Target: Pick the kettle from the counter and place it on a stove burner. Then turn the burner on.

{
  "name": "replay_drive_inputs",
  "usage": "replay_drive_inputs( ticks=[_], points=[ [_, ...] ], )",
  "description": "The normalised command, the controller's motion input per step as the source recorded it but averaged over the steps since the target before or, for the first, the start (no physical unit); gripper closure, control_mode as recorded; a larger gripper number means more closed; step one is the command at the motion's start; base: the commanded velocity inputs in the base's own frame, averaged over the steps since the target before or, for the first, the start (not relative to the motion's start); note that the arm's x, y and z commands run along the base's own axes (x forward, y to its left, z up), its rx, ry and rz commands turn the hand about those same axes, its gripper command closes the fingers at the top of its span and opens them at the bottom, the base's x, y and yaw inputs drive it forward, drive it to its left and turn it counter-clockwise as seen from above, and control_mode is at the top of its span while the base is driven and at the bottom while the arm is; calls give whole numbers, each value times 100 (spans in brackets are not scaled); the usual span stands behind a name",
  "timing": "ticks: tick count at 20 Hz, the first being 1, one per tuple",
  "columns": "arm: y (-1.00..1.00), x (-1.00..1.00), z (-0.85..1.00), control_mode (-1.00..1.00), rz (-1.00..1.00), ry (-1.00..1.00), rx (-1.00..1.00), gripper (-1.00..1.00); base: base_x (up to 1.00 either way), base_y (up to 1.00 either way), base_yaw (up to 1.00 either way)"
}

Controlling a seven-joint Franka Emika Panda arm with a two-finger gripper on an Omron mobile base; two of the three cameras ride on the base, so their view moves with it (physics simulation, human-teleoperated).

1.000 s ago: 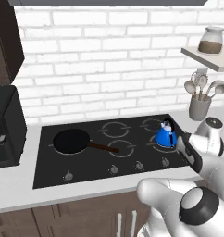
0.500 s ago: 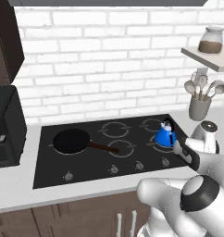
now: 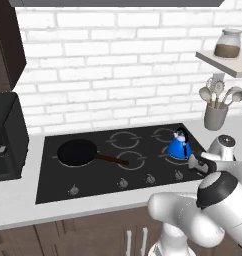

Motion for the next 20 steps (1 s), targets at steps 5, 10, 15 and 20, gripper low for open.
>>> replay_drive_inputs(
  ticks=[5,10,15,20],
  points=[
    [0,16,-5,-100,0,0,0,-100,0,0,0],
    [0,14,-7,-100,0,0,0,-100,0,0,0],
    [0,0,-12,-100,0,0,0,-100,0,0,0],
    [0,0,-31,-100,0,0,0,100,0,0,0]
  ],
)
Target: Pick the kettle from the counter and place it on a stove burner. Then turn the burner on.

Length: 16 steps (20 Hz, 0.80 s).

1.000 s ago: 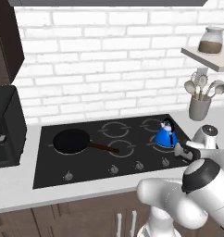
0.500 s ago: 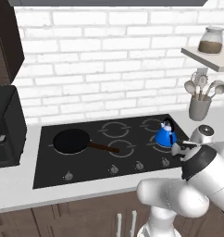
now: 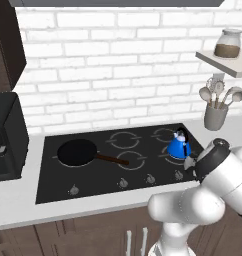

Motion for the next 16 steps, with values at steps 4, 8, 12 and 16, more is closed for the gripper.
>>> replay_drive_inputs(
  ticks=[4,8,12,16],
  points=[
    [0,0,-3,-100,0,0,0,100,0,0,0],
    [0,0,0,-100,0,0,0,100,0,0,0],
    [0,-1,0,-100,9,-1,0,100,0,0,0],
    [2,0,0,-100,34,0,-2,100,0,0,0]
  ],
)
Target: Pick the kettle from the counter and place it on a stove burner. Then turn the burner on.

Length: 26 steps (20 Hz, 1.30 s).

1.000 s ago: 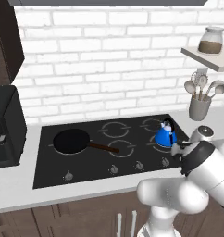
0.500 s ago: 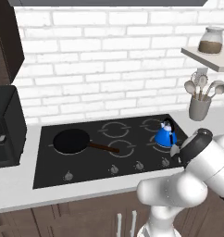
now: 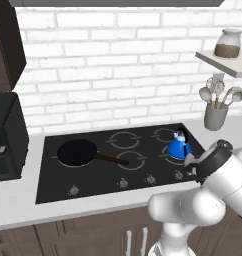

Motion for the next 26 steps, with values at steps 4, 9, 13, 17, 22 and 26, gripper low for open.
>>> replay_drive_inputs(
  ticks=[4,9,13,17,22,26],
  points=[
    [12,-7,0,-100,46,0,-8,100,0,0,0],
    [22,-1,0,-100,41,0,-10,100,0,0,0],
    [41,0,4,-100,36,5,-13,100,0,0,0],
    [49,0,8,-100,31,9,-16,100,0,0,0],
    [52,0,0,-100,27,2,-17,100,0,0,0],
    [31,-13,0,-100,41,2,-13,100,0,0,0]
  ],
)
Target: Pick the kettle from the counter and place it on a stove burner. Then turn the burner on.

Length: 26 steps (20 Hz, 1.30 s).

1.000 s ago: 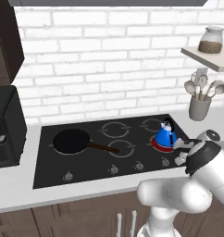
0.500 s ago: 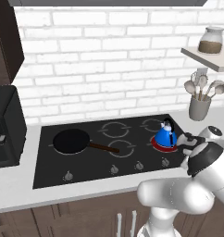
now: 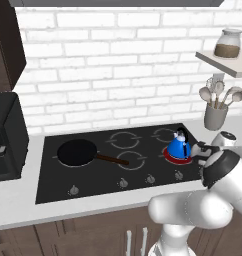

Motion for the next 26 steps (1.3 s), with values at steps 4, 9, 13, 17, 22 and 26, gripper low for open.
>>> replay_drive_inputs(
  ticks=[4,9,13,17,22,26],
  points=[
    [6,-36,0,-100,56,-9,-4,100,0,0,0],
    [1,-17,0,-100,28,-7,0,100,0,0,0],
    [0,0,0,-100,0,0,0,-100,0,0,0],
    [0,0,13,-100,0,-5,0,-100,0,0,0],
    [0,-2,73,-100,-4,-18,0,-100,0,0,0],
    [0,-5,100,-100,-6,-30,0,-100,0,0,0]
  ],
)
